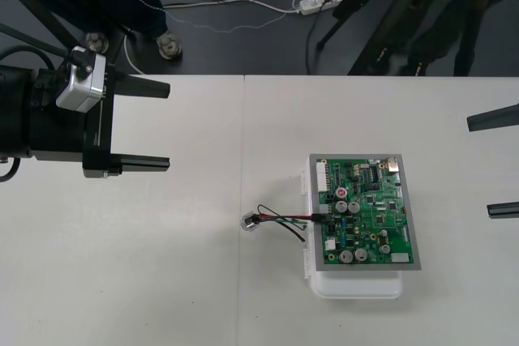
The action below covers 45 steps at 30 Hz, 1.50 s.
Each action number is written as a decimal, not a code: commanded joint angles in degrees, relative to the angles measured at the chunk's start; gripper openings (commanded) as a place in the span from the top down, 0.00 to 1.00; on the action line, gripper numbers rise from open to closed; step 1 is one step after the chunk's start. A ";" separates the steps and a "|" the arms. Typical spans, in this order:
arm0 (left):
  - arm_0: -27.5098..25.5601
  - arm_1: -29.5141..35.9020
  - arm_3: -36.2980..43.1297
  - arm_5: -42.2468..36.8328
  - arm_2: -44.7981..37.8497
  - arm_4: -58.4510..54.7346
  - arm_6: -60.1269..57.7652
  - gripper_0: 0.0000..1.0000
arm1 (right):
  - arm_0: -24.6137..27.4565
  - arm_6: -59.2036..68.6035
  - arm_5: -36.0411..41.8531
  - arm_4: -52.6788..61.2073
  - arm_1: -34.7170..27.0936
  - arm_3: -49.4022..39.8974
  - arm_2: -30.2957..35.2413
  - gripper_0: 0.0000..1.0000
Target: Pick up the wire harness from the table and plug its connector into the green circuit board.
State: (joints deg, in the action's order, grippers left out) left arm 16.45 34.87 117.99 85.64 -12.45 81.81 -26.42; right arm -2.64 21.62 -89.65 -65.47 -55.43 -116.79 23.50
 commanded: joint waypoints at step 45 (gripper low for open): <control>2.36 -2.09 1.72 2.96 -0.12 1.33 -2.06 0.08 | 1.23 -2.11 -0.35 1.84 0.59 -2.30 0.93 0.00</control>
State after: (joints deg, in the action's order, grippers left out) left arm 16.80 33.57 118.05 86.87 -12.88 82.84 -26.42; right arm -2.13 21.58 -89.66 -64.43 -55.02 -118.39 23.57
